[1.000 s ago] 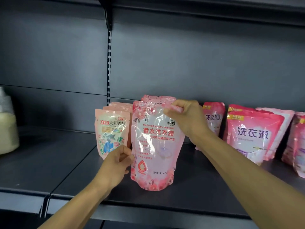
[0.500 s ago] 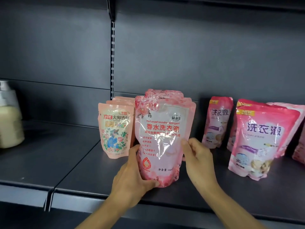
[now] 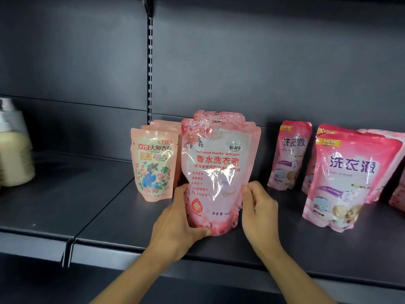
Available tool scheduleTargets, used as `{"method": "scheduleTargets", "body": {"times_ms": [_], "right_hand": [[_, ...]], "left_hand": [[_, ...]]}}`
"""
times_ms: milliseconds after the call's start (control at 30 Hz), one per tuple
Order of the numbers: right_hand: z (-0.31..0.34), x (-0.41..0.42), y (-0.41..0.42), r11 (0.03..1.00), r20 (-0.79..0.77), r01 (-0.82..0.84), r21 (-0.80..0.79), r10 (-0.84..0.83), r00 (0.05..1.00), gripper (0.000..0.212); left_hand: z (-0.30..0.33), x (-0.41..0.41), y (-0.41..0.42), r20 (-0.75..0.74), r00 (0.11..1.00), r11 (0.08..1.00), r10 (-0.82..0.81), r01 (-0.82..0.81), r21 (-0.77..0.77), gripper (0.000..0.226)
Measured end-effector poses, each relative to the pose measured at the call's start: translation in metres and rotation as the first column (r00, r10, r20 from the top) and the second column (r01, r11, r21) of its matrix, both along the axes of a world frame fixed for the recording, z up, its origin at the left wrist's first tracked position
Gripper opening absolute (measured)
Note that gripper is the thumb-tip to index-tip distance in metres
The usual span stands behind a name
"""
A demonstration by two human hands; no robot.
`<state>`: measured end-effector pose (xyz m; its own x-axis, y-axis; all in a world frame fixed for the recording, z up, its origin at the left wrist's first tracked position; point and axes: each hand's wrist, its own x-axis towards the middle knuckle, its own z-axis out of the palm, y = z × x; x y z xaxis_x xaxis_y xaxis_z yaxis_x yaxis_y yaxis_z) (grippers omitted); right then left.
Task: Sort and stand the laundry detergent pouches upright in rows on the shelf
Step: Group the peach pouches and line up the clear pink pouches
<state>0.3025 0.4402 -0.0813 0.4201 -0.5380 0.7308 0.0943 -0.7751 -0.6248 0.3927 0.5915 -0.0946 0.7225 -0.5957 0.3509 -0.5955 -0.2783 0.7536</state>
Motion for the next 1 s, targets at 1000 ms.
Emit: {"method": "scheduleTargets", "body": {"times_ms": [1000], "right_hand": [[0.038,-0.151,-0.092,0.946,0.171,0.258,0.196,-0.292,0.941,0.035]], "left_hand": [[0.040,-0.109,-0.080,0.410,0.881,0.937,-0.235,0.318,-0.146,0.067]]}}
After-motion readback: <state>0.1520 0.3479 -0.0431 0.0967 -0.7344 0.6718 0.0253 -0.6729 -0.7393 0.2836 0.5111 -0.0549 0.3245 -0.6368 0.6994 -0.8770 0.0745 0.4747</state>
